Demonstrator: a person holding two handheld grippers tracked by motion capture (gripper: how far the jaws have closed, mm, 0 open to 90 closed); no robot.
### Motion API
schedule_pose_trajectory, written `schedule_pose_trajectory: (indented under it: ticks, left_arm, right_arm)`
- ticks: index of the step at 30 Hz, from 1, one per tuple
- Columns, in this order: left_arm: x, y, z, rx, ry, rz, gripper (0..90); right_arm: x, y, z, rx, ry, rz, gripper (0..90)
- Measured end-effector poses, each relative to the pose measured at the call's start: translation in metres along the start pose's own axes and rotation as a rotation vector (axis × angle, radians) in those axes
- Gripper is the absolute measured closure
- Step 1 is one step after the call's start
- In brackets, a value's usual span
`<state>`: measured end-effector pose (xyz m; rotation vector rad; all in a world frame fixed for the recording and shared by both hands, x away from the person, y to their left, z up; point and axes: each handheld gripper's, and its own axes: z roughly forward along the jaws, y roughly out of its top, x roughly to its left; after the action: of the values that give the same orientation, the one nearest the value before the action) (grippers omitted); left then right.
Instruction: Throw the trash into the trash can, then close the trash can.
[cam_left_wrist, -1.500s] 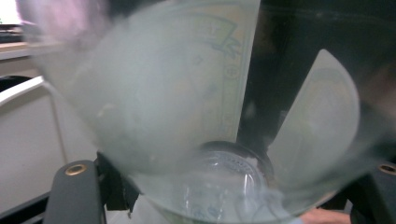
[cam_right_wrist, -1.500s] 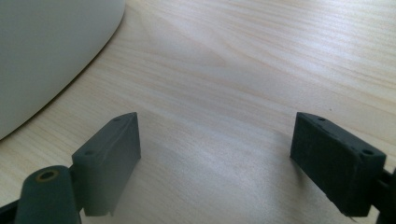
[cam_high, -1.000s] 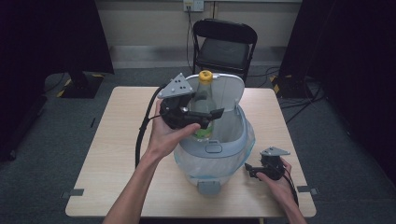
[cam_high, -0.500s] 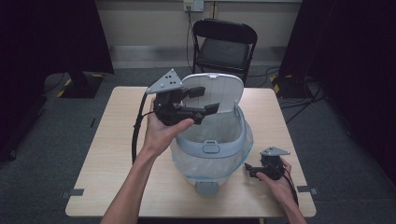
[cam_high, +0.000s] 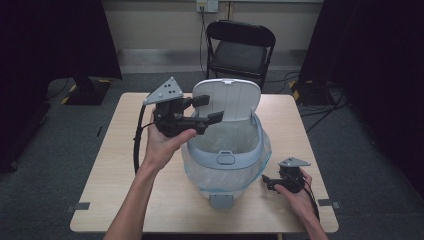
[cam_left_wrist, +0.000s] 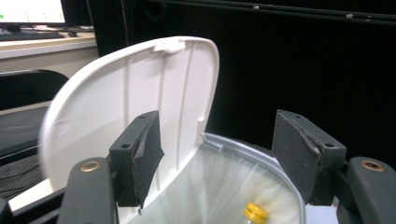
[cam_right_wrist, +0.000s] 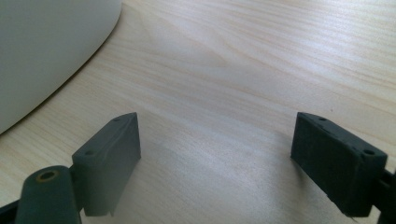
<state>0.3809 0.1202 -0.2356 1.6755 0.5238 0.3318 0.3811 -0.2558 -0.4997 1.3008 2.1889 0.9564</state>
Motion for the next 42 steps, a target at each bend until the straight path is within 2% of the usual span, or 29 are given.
schedule_pose_trajectory:
  ticks: [3, 6, 14, 24, 27, 30, 35, 38, 40, 42]
  left_arm:
    - [0.005, -0.005, -0.006, -0.007, 0.052, -0.024, 32.8]
    - [0.009, -0.011, -0.013, -0.016, 0.058, -0.042, 32.5]
    - [0.019, -0.018, -0.029, -0.008, 0.093, -0.052, 33.2]
    - [0.037, -0.022, -0.045, 0.002, 0.161, -0.075, 33.5]
    - [0.044, -0.022, -0.043, 0.01, 0.171, -0.089, 32.8]
    - [0.048, -0.024, -0.041, 0.029, 0.175, -0.069, 32.6]
    - [0.06, -0.025, -0.033, 0.027, 0.191, -0.104, 32.3]
    - [0.068, -0.023, -0.025, 0.034, 0.212, -0.118, 32.3]
    - [0.071, -0.02, -0.019, 0.039, 0.241, -0.13, 32.3]
    - [0.075, -0.017, -0.014, 0.036, 0.238, -0.133, 32.3]
  right_arm:
    - [0.0, 0.0, 0.0, 0.0, 0.0, 0.0, 14.6]
    - [0.0, 0.0, 0.0, 0.0, 0.0, 0.0, 14.6]
    - [0.0, 0.0, 0.0, 0.0, 0.0, 0.0, 14.6]
    - [0.0, 0.0, 0.0, 0.0, 0.0, 0.0, 14.6]
    - [0.0, 0.0, 0.0, 0.0, 0.0, 0.0, 14.6]
    - [0.0, 0.0, 0.0, 0.0, 0.0, 0.0, 14.6]
    - [0.0, 0.0, 0.0, 0.0, 0.0, 0.0, 14.6]
    - [0.0, 0.0, 0.0, 0.0, 0.0, 0.0, 14.6]
    - [0.0, 0.0, 0.0, 0.0, 0.0, 0.0, 14.6]
    - [0.0, 0.0, 0.0, 0.0, 0.0, -0.001, 14.6]
